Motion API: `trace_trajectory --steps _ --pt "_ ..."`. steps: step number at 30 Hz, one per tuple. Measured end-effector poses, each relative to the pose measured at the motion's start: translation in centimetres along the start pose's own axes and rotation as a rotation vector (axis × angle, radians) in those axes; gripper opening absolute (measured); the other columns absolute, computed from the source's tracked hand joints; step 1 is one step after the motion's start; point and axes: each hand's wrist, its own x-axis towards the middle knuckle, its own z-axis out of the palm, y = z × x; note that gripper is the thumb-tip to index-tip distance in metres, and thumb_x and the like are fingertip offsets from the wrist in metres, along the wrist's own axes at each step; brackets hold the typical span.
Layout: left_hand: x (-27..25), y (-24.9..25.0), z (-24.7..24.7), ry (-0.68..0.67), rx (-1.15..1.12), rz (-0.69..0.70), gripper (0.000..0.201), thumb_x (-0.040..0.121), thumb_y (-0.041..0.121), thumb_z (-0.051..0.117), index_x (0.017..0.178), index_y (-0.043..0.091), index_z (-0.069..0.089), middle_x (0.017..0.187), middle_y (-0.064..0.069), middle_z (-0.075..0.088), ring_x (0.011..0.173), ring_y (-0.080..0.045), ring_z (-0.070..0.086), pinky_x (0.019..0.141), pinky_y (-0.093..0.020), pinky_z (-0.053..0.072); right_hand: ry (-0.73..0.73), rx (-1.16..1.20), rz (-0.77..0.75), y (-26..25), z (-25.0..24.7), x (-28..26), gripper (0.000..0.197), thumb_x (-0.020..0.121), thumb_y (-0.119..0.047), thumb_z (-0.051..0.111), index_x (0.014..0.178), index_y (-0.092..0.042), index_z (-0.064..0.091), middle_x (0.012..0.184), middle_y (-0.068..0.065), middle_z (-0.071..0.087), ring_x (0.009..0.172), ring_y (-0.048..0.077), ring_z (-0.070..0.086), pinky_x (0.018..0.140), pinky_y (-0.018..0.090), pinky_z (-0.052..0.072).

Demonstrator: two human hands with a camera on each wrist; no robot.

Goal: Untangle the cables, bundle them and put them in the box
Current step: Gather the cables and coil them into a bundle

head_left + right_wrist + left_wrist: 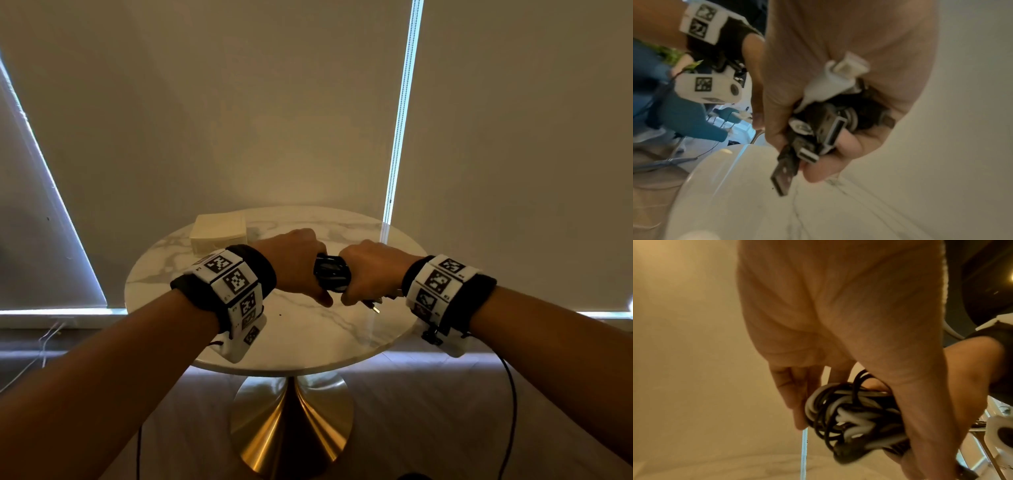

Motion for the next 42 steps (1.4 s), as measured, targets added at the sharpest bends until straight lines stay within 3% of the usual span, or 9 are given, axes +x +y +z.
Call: trace_trajectory --steps 3,6,11,20,24,28,34,37,42 --pt "0.3 0.4 0.4 -0.149 -0.030 -0.036 0.057 0.062 0.068 0.078 0.096 0.023 0.070 0.082 0.006 0.069 0.074 -0.009 0.064 0.076 -0.028 0.056 0.025 -0.124 -0.037 -0.7 0.5 -0.3 0.033 0.077 -0.029 0.082 0.105 -0.017 0.069 0.075 -0.001 0.070 0.062 0.012 0.067 0.058 0.024 0.057" --pt "0.3 0.5 0.8 -0.239 -0.092 -0.114 0.055 0.064 0.064 0.079 0.100 0.024 0.068 0.090 0.004 0.070 0.082 -0.013 0.065 0.084 -0.031 0.055 0.045 -0.225 -0.090 -1.2 0.5 -0.6 0.036 0.078 -0.028 0.081 0.109 -0.017 0.068 0.083 0.000 0.070 0.071 0.016 0.069 0.068 0.030 0.061" --pt "0.0 0.3 1.7 -0.138 -0.189 -0.118 0.042 0.075 0.048 0.078 0.108 0.022 0.069 0.095 0.002 0.071 0.086 -0.016 0.065 0.088 -0.036 0.055 0.099 -0.289 -0.114 -1.2 0.0 -0.9 0.033 0.080 -0.022 0.078 0.110 -0.014 0.065 0.088 0.004 0.067 0.071 0.018 0.065 0.066 0.033 0.060" --pt "-0.1 -0.1 1.0 -0.019 -0.075 -0.097 0.023 0.080 0.046 0.069 0.083 0.024 0.061 0.076 0.004 0.063 0.069 -0.014 0.062 0.065 -0.028 0.053 0.006 -0.015 -0.052 -0.5 -1.0 0.5 0.017 0.073 -0.020 0.083 0.075 -0.022 0.066 0.070 -0.002 0.068 0.069 0.019 0.069 0.067 0.032 0.057" --pt "-0.4 -0.4 0.8 -0.009 -0.051 -0.045 0.019 0.081 0.043 0.068 0.080 0.029 0.056 0.074 0.008 0.061 0.067 -0.011 0.059 0.063 -0.026 0.051 -0.153 0.172 -0.067 0.0 -0.7 1.1 0.016 0.077 -0.016 0.084 0.088 -0.013 0.073 0.083 0.006 0.077 0.079 0.023 0.075 0.078 0.038 0.062" --pt "-0.6 -0.7 1.5 -0.010 -0.045 -0.016 0.021 0.079 0.044 0.070 0.084 0.029 0.056 0.078 0.008 0.062 0.073 -0.013 0.062 0.071 -0.031 0.056 -0.246 0.370 -0.045 0.1 0.1 0.8 0.026 0.081 -0.011 0.082 0.102 -0.002 0.069 0.087 0.016 0.076 0.068 0.024 0.075 0.067 0.035 0.062" --pt "-0.6 -0.2 1.6 -0.190 -0.083 -0.076 0.053 0.069 0.063 0.076 0.100 0.022 0.061 0.092 0.003 0.068 0.082 -0.013 0.062 0.076 -0.029 0.053 -0.059 -0.085 -0.107 -0.3 1.4 0.3 0.030 0.080 -0.017 0.078 0.108 -0.016 0.068 0.086 0.002 0.072 0.068 0.015 0.070 0.067 0.030 0.062" --pt "-0.2 -0.4 1.1 -0.293 -0.190 -0.123 0.067 0.056 0.081 0.070 0.087 0.022 0.072 0.081 0.004 0.069 0.071 -0.014 0.058 0.070 -0.030 0.048 0.020 -0.217 -0.137 -0.8 1.7 -0.4 0.025 0.086 -0.014 0.072 0.109 -0.015 0.065 0.084 0.002 0.068 0.060 0.013 0.063 0.054 0.023 0.054" --pt "-0.5 -0.5 1.3 -0.379 -0.339 -0.165 0.058 0.053 0.073 0.079 0.090 0.029 0.072 0.086 0.007 0.074 0.083 -0.011 0.067 0.079 -0.026 0.053 0.100 -0.306 -0.217 -1.3 1.5 -0.6 0.025 0.088 -0.015 0.070 0.112 -0.016 0.064 0.089 0.001 0.066 0.075 0.018 0.064 0.071 0.033 0.059"
